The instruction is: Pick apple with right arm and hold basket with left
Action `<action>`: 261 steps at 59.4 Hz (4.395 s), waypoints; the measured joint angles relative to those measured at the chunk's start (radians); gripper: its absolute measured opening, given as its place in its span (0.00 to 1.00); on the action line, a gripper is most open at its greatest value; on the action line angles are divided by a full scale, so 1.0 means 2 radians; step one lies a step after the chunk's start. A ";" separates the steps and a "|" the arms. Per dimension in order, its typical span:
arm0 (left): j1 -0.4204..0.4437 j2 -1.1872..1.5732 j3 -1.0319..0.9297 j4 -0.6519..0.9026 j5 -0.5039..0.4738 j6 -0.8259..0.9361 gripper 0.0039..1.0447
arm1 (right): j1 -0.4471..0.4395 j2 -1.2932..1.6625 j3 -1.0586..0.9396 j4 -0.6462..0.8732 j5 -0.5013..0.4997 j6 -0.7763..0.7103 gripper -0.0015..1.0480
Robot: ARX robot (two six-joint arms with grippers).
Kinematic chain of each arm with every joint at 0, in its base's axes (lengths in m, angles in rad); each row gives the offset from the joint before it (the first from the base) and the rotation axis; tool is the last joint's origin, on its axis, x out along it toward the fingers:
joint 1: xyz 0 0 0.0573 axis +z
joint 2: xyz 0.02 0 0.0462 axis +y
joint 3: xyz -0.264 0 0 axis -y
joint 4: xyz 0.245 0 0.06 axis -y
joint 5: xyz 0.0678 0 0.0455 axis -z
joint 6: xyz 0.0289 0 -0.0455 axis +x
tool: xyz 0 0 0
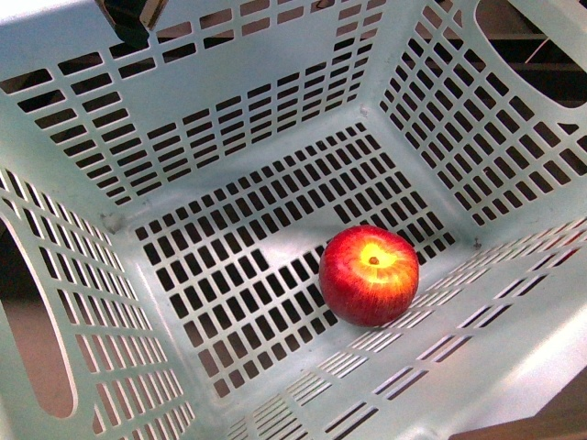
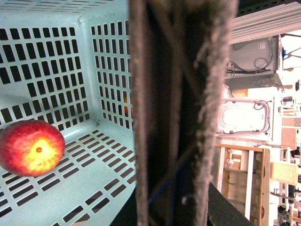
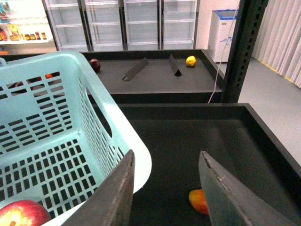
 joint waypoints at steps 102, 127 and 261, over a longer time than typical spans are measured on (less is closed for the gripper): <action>0.258 0.039 -0.098 0.050 -0.137 -0.209 0.06 | 0.000 0.000 0.000 0.000 0.000 0.000 0.91; 0.281 0.089 -0.123 0.097 -0.101 -0.223 0.06 | 0.000 0.000 0.000 0.000 0.000 0.000 0.91; 0.275 -0.309 -0.430 0.375 -0.100 0.554 0.02 | 0.000 0.000 0.000 0.000 0.000 0.000 0.91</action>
